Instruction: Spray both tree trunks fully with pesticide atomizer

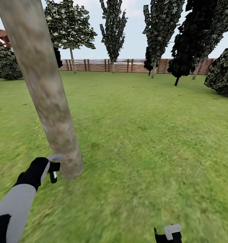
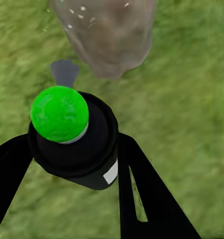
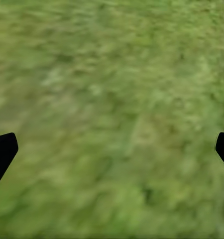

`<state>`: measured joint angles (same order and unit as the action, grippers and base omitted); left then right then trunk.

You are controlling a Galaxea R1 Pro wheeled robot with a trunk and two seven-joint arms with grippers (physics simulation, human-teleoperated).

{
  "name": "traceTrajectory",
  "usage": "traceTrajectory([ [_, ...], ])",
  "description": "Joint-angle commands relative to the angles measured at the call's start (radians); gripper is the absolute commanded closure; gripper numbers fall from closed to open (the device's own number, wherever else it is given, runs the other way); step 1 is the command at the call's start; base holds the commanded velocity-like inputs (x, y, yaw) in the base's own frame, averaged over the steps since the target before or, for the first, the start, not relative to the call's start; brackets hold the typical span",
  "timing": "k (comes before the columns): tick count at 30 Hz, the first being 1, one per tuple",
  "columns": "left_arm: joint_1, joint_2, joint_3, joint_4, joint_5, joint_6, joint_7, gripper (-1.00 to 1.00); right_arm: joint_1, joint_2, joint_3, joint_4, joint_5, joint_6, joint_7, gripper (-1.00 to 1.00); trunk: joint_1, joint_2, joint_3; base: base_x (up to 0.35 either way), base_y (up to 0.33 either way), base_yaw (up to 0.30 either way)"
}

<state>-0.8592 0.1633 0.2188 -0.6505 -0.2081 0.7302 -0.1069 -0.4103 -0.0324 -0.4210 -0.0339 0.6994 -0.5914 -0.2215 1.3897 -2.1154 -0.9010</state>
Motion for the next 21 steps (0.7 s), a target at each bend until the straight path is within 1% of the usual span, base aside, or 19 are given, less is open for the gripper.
traceTrajectory([
  [1, -0.010, -0.004, -0.028, -0.001, -0.020, 0.011, -0.019, 1.00, -0.001, -0.001, -0.004, 0.002, 0.011, -0.002, -0.007, -1.00, 0.000, 0.000, -0.001, 0.000, 0.000, 0.000],
  [2, -0.018, -0.004, -0.048, -0.001, -0.020, 0.019, -0.023, 1.00, -0.001, -0.001, -0.004, 0.002, 0.011, -0.002, -0.007, -1.00, 0.000, 0.000, -0.001, 0.000, 0.000, 0.000],
  [3, -0.057, 0.018, -0.069, -0.002, -0.024, 0.077, -0.030, 1.00, -0.001, -0.001, -0.004, 0.002, 0.011, -0.002, -0.007, -1.00, 0.000, 0.000, -0.001, 0.000, 0.000, 0.000],
  [4, -0.060, 0.070, -0.071, -0.003, -0.022, 0.085, -0.033, 1.00, -0.001, -0.001, -0.004, 0.002, 0.011, -0.002, -0.007, -1.00, 0.000, 0.000, -0.001, 0.000, 0.000, 0.000],
  [5, -0.059, 0.088, -0.072, -0.003, -0.021, 0.087, -0.033, 1.00, -0.001, -0.001, -0.004, 0.002, 0.011, -0.002, -0.007, -1.00, 0.000, 0.000, -0.001, 0.000, 0.000, 0.000],
  [6, -0.054, 0.098, -0.073, -0.003, -0.021, 0.087, -0.033, 1.00, -0.001, -0.001, -0.004, 0.002, 0.011, -0.002, -0.007, -1.00, 0.000, 0.000, -0.001, 0.000, 0.000, 0.000],
  [9, -0.048, 0.098, -0.074, -0.003, -0.022, 0.087, -0.033, 1.00, -0.001, -0.001, -0.004, 0.002, 0.011, -0.002, -0.007, -1.00, 0.000, 0.000, -0.001, 0.000, 0.000, 0.000],
  [14, -0.051, 0.112, -0.074, -0.004, -0.024, 0.087, -0.033, 1.00, -0.001, 0.000, -0.004, 0.002, 0.011, -0.002, -0.007, -1.00, 0.000, 0.000, -0.001, 0.000, 0.000, 0.000],
  [16, -0.057, 0.108, -0.078, -0.005, -0.025, 0.088, -0.034, 1.00, -0.001, 0.000, -0.004, 0.002, 0.011, -0.002, -0.007, -1.00, 0.000, 0.000, -0.001, 0.000, 0.000, 0.000],
  [17, -0.060, 0.101, -0.091, -0.006, -0.024, 0.089, -0.035, 1.00, -0.001, 0.000, -0.004, 0.002, 0.011, -0.002, -0.007, -1.00, 0.000, 0.000, -0.001, 0.000, 0.000, 0.000],
  [18, -0.062, 0.090, -0.119, -0.006, -0.024, 0.091, -0.039, 1.00, -0.001, 0.000, -0.004, 0.002, 0.011, -0.002, -0.007, -1.00, 0.000, 0.000, -0.001, 0.000, 0.000, 0.000],
  [19, -0.072, 0.075, -0.164, -0.006, -0.022, 0.099, -0.049, 1.00, -0.001, 0.000, -0.004, 0.002, 0.011, -0.002, -0.007, -1.00, 0.000, 0.000, -0.001, 0.000, 0.000, 0.000],
  [20, -0.080, 0.067, -0.185, -0.007, -0.021, 0.117, -0.062, 1.00, -0.001, 0.000, -0.004, 0.002, 0.011, -0.002, -0.007, -1.00, 0.000, 0.000, -0.001, 0.000, 0.000, 0.000],
  [21, -0.087, 0.065, -0.195, -0.017, -0.020, 0.132, -0.080, 1.00, -0.001, 0.000, -0.004, 0.002, 0.011, -0.002, -0.007, -1.00, 0.000, 0.000, -0.001, 0.000, 0.000, 0.000],
])
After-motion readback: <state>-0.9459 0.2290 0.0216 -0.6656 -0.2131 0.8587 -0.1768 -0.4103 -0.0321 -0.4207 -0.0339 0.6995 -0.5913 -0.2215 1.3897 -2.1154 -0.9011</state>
